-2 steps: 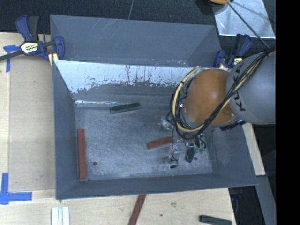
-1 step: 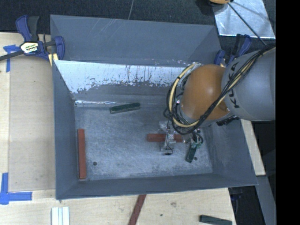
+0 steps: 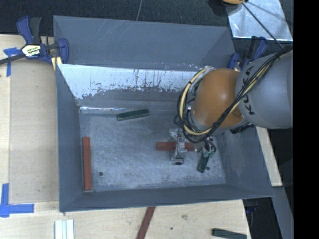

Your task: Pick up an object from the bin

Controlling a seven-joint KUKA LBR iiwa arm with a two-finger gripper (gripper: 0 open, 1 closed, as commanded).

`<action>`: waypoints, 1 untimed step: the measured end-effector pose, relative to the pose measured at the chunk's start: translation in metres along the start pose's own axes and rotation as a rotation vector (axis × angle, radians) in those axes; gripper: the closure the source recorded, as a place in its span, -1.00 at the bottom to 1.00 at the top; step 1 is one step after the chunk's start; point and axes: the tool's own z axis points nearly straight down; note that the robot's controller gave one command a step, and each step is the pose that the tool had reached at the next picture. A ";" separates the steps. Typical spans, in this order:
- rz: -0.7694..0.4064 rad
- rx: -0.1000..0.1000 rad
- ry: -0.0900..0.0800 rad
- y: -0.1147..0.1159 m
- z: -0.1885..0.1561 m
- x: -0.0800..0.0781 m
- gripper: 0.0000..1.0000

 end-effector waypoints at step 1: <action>0.000 0.000 0.000 0.000 -0.002 0.000 1.00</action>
Offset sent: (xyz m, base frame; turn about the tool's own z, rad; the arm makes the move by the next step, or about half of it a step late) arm 0.0001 0.0001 0.0004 0.0000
